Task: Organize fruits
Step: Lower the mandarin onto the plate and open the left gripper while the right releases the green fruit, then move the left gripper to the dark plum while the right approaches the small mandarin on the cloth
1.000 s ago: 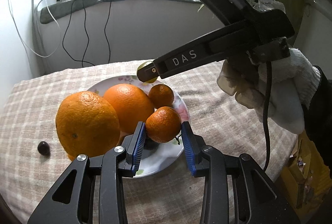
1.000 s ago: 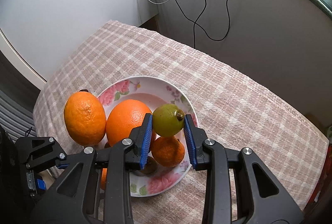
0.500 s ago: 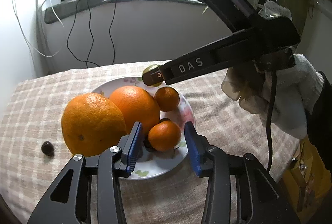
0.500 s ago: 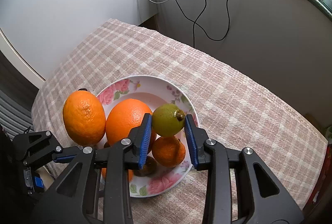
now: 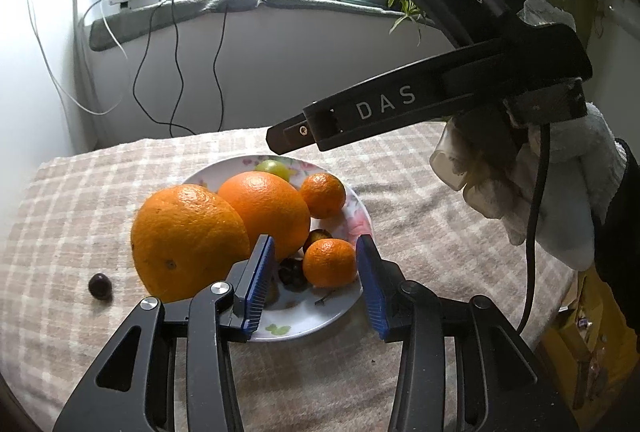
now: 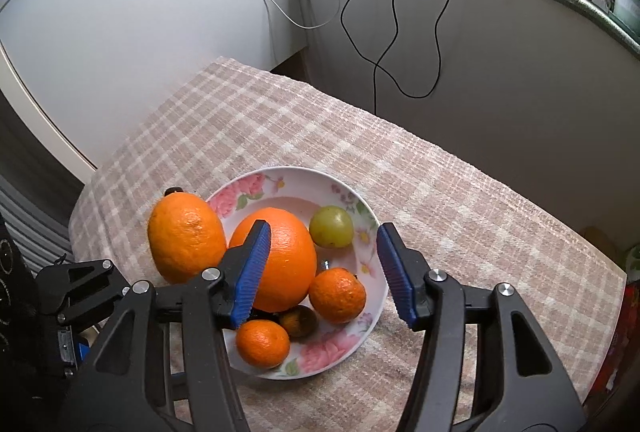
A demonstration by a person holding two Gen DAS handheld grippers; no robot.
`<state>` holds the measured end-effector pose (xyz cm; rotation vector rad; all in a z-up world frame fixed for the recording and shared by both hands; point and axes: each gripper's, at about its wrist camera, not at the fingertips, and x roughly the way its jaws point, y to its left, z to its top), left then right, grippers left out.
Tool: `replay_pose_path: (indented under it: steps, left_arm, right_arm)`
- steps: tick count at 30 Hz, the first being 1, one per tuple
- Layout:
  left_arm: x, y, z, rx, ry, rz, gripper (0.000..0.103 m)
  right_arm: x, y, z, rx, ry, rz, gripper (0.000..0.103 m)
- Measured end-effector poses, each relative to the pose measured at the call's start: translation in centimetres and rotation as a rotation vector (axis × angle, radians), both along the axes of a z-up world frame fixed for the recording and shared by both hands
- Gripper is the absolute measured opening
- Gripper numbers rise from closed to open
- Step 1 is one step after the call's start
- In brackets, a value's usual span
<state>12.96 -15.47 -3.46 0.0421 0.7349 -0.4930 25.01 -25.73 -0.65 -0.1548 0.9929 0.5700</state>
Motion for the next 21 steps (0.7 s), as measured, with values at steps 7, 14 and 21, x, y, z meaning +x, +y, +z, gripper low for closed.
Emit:
replay_pose_path:
  steps: [7, 14, 21]
  left_arm:
    - [-0.5, 0.7, 0.7, -0.009, -0.019, 0.008, 0.041]
    - [-1.0, 1.9, 1.3, -0.020, -0.033, 0.022, 0.041]
    - [-1.3, 3.7, 1.9, -0.039, -0.050, 0.045, 0.041]
  right_arm:
    - [-0.8, 0.7, 1.2, -0.010, -0.021, 0.012, 0.058]
    - [-1.3, 1.8, 2.4, -0.026, -0.039, 0.028, 0.058]
    - [-1.4, 3.9, 3.6, -0.053, -0.050, 0.059, 0.058]
